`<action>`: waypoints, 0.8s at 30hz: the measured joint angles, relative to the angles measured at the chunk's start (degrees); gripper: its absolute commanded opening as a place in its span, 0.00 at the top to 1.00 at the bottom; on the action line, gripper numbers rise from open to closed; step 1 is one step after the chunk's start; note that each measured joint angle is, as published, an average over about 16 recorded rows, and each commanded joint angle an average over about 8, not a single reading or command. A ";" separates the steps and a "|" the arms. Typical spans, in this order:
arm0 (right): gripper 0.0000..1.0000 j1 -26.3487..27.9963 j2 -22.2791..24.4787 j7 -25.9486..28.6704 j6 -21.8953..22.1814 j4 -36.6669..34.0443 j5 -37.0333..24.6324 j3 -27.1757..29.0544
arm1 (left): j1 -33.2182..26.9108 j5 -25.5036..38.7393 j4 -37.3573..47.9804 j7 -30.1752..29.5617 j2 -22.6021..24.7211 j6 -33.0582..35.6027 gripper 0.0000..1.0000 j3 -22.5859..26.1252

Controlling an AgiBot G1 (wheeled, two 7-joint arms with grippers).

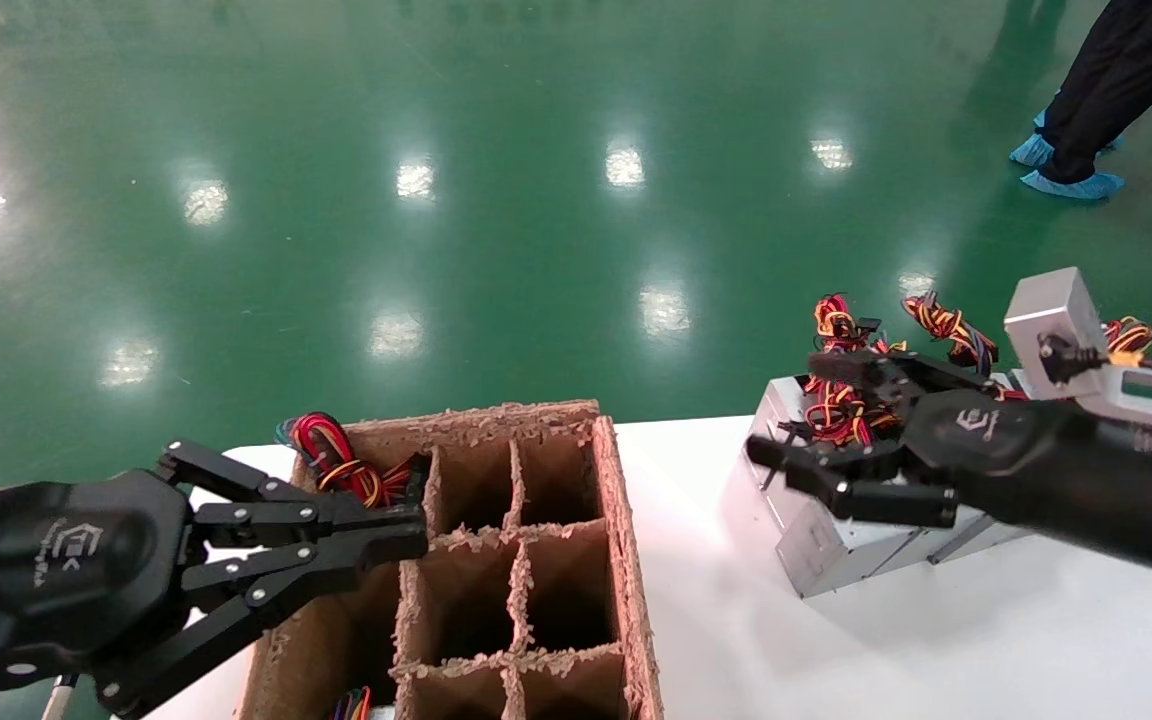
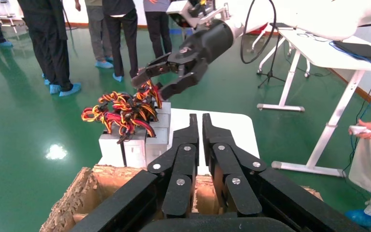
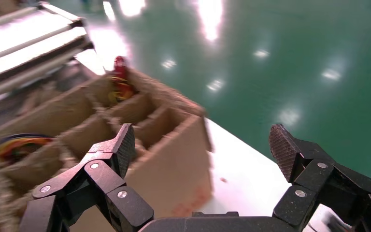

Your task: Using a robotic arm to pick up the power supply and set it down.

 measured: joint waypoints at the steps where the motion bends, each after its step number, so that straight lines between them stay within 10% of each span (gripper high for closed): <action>1: 0.00 0.06 -0.14 -0.66 -0.97 0.11 0.67 0.06 | 0.00 0.00 0.00 0.00 0.00 0.00 0.00 0.00; 24: 0.00 1.23 -3.02 -13.57 -20.18 2.29 14.14 1.36 | 0.01 -0.01 0.01 0.00 0.00 -0.01 0.00 0.00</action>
